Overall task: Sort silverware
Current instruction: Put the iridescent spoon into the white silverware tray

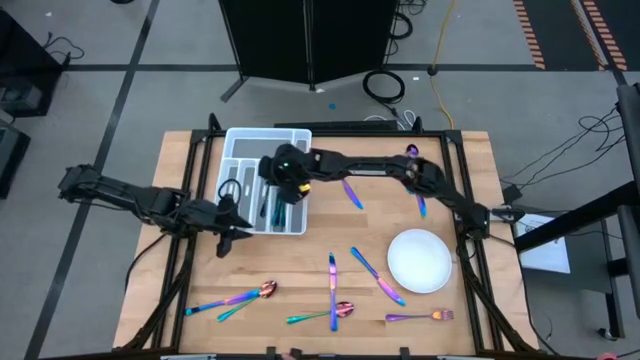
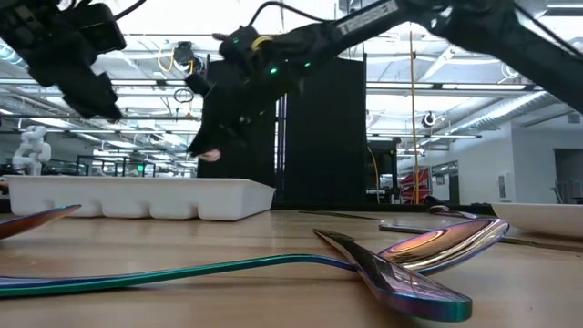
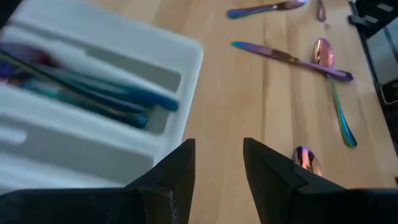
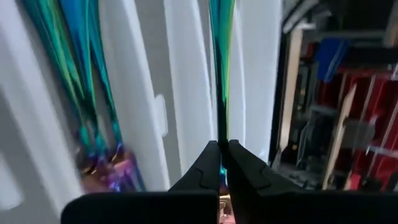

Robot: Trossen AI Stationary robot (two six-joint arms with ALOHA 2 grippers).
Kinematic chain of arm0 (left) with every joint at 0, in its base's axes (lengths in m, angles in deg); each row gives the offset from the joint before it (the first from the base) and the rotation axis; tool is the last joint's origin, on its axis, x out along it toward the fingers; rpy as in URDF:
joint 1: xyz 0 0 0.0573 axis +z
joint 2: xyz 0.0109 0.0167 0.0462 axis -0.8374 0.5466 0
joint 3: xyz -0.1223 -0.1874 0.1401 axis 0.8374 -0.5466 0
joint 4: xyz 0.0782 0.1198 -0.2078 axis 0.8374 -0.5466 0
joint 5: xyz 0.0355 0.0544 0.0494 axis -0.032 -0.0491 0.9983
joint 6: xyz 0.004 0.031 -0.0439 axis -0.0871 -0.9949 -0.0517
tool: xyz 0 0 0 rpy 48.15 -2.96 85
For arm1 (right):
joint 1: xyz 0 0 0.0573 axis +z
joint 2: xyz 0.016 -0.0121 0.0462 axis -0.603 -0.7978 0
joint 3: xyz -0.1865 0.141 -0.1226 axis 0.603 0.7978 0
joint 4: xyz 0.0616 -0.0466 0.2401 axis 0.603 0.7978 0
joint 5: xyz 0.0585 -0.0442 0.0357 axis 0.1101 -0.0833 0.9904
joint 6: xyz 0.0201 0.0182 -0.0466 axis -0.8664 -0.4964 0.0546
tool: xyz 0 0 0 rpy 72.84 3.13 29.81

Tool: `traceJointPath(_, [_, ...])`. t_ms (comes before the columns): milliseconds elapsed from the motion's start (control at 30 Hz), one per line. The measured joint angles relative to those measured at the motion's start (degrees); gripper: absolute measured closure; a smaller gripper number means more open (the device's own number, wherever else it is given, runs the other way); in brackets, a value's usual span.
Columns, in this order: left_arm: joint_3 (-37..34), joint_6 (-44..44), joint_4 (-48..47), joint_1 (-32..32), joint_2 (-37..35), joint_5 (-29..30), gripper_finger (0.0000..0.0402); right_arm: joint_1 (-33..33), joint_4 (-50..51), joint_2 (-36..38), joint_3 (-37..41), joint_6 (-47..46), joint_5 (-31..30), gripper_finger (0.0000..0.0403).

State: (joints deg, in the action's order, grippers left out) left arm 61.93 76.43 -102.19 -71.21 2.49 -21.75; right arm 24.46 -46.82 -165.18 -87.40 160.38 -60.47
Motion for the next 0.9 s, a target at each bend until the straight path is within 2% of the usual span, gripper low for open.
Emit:
traceJointPath(233, [0.0, 1.8, -2.4, -0.1, -4.8, 3.6, 0.0265, 1.1, 2.1, -9.0, -9.6, 3.4, 1.3, 0.0403])
traceJointPath(433, [0.0, 1.5, -2.3, -0.1, -4.9, 4.8, 0.0265, 1.2, 2.3, -10.2, -10.0, 4.8, 1.4, 0.0403])
traceJointPath(900, [0.0, 2.6, -2.3, -0.1, -4.8, 4.9, 0.0265, 1.2, 0.2, -10.2, -10.1, 0.7, 1.3, 0.0380])
